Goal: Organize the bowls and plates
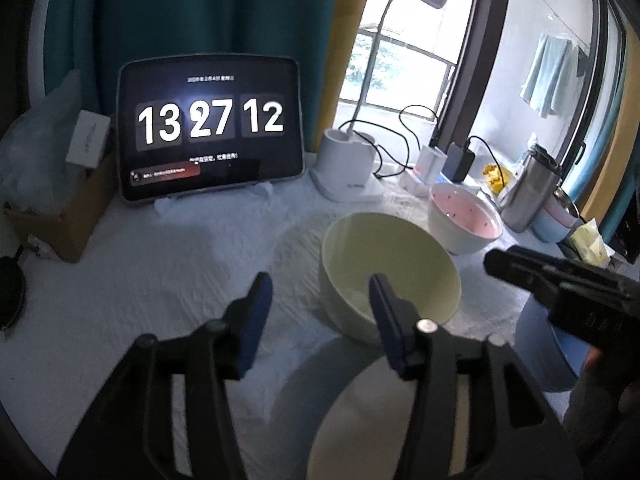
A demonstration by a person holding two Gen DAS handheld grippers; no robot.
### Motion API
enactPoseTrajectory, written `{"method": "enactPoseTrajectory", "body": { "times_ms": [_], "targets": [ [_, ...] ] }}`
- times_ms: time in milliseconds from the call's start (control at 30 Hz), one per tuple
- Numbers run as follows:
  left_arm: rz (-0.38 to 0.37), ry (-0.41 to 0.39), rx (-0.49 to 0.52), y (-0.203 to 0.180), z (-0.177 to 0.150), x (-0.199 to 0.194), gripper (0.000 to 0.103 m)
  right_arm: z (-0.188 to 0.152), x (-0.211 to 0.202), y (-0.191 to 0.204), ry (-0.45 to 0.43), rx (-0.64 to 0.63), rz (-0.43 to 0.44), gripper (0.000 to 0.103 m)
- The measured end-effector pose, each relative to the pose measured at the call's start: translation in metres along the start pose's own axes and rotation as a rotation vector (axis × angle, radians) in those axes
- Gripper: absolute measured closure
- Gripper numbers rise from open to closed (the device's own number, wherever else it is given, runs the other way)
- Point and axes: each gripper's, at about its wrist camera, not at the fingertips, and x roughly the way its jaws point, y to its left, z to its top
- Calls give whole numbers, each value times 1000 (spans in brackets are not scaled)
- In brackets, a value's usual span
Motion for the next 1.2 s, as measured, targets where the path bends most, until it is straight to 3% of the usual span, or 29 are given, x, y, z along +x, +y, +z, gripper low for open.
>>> {"method": "enactPoseTrajectory", "body": {
  "times_ms": [200, 367, 867, 1200],
  "targets": [
    [-45, 60, -19, 5, 3, 17, 40, 3, 21, 5, 69, 30, 11, 64],
    [-32, 117, -8, 6, 1, 32, 40, 5, 37, 5, 123, 68, 10, 64],
    [-67, 136, -7, 6, 2, 48, 40, -1, 82, -6, 283, 209, 38, 64],
    [-78, 147, 19, 1, 2, 52, 42, 0, 92, -7, 271, 208, 54, 67]
  ]
}}
